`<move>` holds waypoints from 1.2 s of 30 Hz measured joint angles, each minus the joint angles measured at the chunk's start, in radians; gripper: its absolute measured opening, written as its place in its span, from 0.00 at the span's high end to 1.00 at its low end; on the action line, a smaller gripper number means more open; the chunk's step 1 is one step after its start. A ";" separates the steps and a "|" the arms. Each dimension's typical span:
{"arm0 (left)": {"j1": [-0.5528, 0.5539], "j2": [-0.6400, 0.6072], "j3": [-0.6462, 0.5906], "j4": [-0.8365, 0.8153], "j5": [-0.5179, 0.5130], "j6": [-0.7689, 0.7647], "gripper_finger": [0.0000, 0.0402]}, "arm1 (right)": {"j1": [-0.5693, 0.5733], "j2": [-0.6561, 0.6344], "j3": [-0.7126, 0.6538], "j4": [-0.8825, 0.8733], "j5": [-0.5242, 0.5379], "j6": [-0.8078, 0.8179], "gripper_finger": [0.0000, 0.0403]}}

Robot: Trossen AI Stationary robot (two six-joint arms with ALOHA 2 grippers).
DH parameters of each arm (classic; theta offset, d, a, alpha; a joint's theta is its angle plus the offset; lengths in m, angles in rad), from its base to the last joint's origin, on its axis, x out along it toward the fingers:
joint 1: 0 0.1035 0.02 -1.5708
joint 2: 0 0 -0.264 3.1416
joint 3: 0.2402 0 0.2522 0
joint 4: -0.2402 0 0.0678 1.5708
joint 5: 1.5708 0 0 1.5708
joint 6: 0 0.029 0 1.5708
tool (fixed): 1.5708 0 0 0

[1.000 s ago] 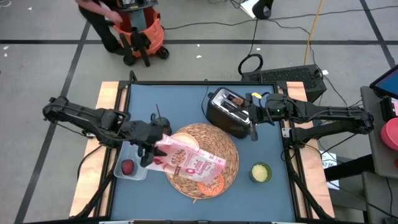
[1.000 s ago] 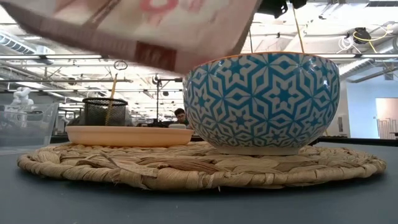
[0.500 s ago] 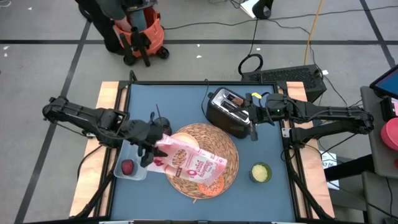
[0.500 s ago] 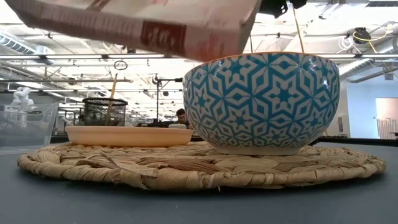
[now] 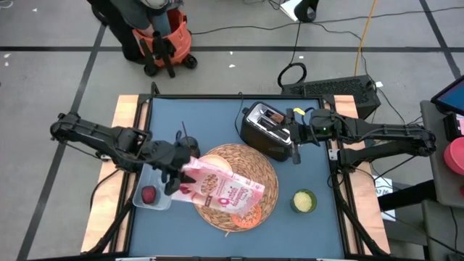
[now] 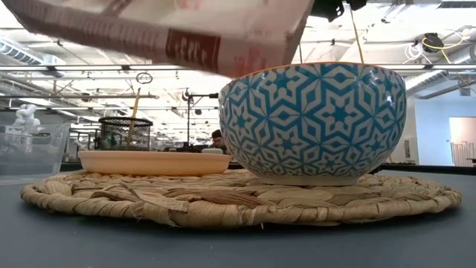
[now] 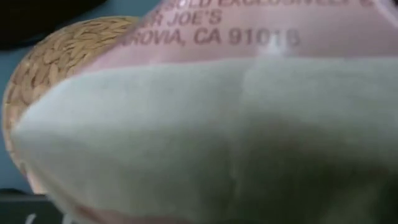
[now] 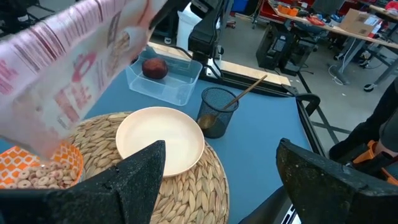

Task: Arrange a breakfast setting
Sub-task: Pour the cereal into the orange bowl

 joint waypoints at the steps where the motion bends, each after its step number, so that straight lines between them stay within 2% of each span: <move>1: 0.002 -0.007 0.000 0.006 0.000 -0.005 0.59 | 0.000 0.000 0.000 0.000 0.000 0.000 0.27; 5: 0.000 -0.028 0.000 0.046 -0.009 0.005 0.59 | 0.000 0.000 0.000 0.000 0.000 0.000 0.27; 12: -0.010 -0.006 0.000 -0.015 -0.017 -0.011 0.59 | 0.000 0.000 0.000 0.000 0.000 0.000 0.27; 23: -0.015 -0.015 0.000 -0.011 -0.037 -0.012 0.59 | 0.000 0.000 0.000 0.000 0.000 0.000 0.27; 29: -0.010 -0.022 -0.001 0.021 0.000 -0.035 0.59 | 0.000 0.000 0.000 0.000 0.000 0.000 0.27; 36: -0.010 -0.017 -0.001 -0.004 -0.037 -0.017 0.59 | 0.000 0.000 0.000 0.000 0.000 0.000 0.27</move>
